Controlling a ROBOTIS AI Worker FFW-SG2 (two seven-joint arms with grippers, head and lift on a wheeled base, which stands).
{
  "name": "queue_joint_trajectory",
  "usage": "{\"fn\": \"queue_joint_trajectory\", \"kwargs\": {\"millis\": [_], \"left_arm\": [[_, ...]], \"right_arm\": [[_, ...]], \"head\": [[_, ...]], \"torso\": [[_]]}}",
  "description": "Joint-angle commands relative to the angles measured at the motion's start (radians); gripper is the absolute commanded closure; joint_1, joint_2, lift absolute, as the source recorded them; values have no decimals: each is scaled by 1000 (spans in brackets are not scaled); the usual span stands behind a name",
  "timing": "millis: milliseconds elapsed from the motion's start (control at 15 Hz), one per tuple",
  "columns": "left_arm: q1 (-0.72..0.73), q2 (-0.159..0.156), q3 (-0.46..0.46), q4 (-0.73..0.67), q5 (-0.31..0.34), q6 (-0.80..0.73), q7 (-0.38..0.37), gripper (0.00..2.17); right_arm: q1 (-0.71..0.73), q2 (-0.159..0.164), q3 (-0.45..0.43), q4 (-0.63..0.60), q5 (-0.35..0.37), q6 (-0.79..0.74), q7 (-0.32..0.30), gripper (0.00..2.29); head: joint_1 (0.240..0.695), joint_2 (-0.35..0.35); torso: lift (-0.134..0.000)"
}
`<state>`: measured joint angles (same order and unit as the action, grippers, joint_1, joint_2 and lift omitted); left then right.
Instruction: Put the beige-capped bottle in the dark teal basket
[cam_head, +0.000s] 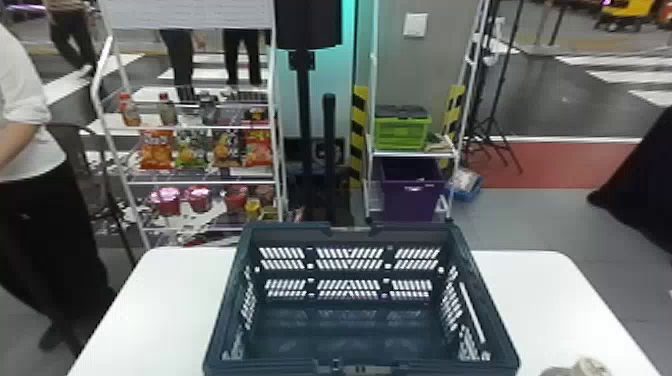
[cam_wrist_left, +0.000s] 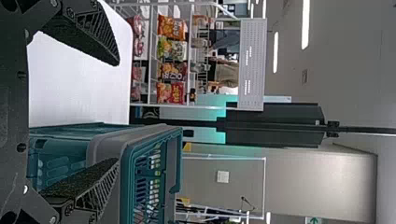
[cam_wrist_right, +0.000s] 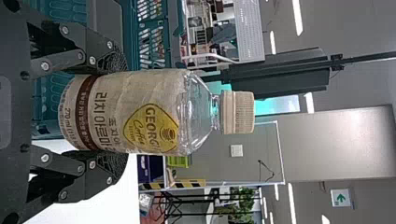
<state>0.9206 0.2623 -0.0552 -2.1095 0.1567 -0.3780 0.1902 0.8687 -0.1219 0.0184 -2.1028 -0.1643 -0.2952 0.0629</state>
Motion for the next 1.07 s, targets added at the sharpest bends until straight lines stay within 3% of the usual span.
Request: {"fn": "queue_joint_trajectory", "kwargs": {"millis": [0, 533, 800, 1000], "left_arm": [[1, 0, 0, 0, 0, 0, 0, 157], [1, 0, 0, 3, 0, -3, 0, 157], [0, 2, 0, 3, 0, -3, 0, 157], [1, 0, 0, 9, 1, -12, 0, 157]], "right_arm": [[1, 1, 0, 0, 0, 0, 0, 2277], [1, 1, 0, -31, 6, 9, 0, 2277], [-39, -1, 0, -174, 14, 187, 0, 2277], [-151, -1, 9, -283, 31, 482, -2, 2277]], "head": [[499, 0], [499, 0], [499, 0], [499, 0]], "torso": [[0], [0], [0], [0]]}}
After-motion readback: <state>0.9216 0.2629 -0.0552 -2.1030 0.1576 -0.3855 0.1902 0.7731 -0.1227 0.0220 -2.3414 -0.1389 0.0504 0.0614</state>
